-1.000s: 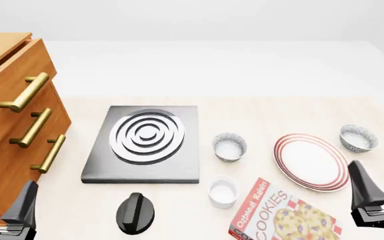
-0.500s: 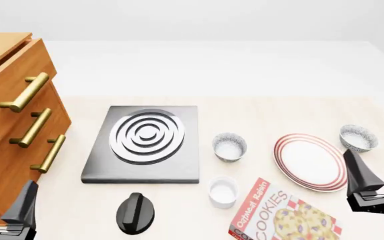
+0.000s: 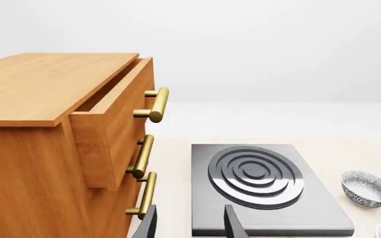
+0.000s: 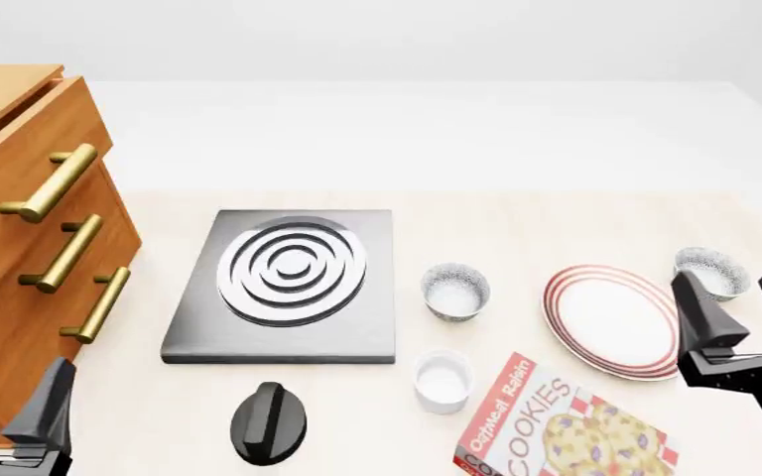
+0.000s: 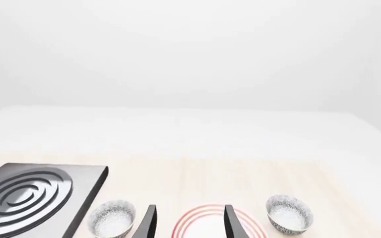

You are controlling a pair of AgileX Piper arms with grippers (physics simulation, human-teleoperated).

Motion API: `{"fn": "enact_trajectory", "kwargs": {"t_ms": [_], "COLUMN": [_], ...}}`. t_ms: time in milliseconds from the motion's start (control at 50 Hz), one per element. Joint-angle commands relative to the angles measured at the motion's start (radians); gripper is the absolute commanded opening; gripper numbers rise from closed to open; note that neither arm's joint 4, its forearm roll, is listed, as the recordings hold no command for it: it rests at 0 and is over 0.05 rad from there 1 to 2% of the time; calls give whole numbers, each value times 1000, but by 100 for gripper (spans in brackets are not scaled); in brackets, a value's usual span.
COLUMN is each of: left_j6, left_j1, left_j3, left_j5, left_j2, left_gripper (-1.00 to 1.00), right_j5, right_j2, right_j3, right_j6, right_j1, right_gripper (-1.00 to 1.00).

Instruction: Pick the akita bowl next to the plate and place it on the plate.

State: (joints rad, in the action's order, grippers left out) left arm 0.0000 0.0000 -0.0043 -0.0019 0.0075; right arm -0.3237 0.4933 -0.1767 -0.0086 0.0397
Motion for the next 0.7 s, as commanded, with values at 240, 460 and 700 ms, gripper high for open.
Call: {"fn": "enact_trajectory", "kwargs": {"t_ms": [240, 460, 700], "left_j6": [0, 0, 0], "left_j1": [0, 0, 0], "left_j3": [0, 0, 0], "left_j5": [0, 0, 0], "left_j2": [0, 0, 0], "left_gripper": [100, 100, 100], "right_j5": [-104, -149, -195], "right_j2": [134, 197, 272], "right_j3": [-22, -37, -69], "right_j6": [-4, -8, -6], "right_j1": [-20, -29, -31], "right_gripper": [100, 100, 100]}}
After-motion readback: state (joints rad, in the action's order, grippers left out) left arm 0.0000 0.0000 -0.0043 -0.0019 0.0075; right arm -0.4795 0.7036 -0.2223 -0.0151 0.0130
